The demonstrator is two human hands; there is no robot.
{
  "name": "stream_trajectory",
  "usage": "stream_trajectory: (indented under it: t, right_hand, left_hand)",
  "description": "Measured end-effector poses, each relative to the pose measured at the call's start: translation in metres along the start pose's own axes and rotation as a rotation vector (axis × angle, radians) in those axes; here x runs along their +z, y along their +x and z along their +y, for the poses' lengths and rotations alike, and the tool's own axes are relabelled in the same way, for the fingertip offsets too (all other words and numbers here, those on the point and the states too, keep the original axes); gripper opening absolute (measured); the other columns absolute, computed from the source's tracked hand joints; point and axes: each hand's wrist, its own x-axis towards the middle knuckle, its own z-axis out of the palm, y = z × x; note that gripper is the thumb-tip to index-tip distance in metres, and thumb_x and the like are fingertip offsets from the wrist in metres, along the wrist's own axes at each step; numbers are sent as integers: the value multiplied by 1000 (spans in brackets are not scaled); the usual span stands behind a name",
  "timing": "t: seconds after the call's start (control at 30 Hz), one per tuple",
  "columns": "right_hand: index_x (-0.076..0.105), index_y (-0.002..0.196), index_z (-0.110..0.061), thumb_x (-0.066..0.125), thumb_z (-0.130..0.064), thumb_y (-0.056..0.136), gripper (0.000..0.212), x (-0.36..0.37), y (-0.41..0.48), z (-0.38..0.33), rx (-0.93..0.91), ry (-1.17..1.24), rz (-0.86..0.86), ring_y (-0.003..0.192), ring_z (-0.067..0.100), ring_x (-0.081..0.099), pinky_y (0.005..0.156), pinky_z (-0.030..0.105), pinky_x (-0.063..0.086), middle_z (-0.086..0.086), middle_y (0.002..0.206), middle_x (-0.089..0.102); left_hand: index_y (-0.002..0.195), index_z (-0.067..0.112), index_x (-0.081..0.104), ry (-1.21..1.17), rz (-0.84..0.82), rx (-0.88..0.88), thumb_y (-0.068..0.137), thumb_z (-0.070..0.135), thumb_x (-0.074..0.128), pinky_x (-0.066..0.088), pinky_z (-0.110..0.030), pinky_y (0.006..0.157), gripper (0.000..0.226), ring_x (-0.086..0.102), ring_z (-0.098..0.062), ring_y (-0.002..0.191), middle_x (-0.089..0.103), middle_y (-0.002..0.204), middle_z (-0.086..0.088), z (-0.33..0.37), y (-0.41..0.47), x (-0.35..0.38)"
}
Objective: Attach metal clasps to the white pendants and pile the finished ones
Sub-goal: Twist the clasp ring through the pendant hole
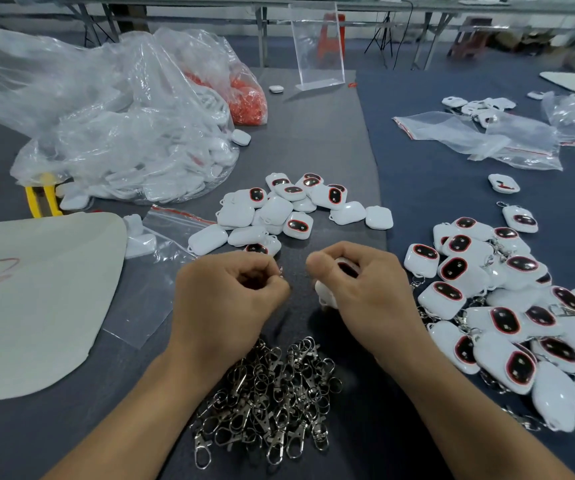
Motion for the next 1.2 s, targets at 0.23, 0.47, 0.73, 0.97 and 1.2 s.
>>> stream_trajectory:
  t: [0.23,0.47,0.73,0.97,1.2]
  right_hand:
    - [54,97,-39,63,-13,94,27,-2,3,5,33,-35,-57,63,3,72,63,25,57,-7,83,70]
    - [62,100,-37,77,-22,89,24,-7,3,6,15,-83,-106,47,4,61,50,17,48,-7,65,72]
    - [69,92,-38,73,-13,85,26,-12,8,6,-50,-212,-189,50,2,50,52,10,39,-13,57,62]
    - [72,94,-33,73,-10,84,25,-15,10,4,-39,-198,-222,49,1,51,51,11,37,-16,54,59]
    - [73,89,-31,73,-10,80,23,-15,10,1,-11,-190,-247,47,4,46,50,12,35,-7,54,59]
  left_hand:
    - [75,19,77,438,-284,331,70,29,67,51,-38,66,15,63,-21,69,68,70,6,-3,0,1]
    - [83,30,79,120,-349,118,69,33,69,34,-11,61,18,56,-3,67,65,70,12,-10,7,2]
    - [82,38,78,59,-399,63,68,35,69,34,-10,57,17,58,-6,63,65,68,12,-16,9,4]
    - [88,40,77,70,-428,67,70,37,68,41,-15,61,20,63,-7,71,68,73,15,-17,10,3]
    - [89,36,80,96,-407,98,72,39,67,46,-25,65,21,63,-8,71,69,71,12,-17,8,1]
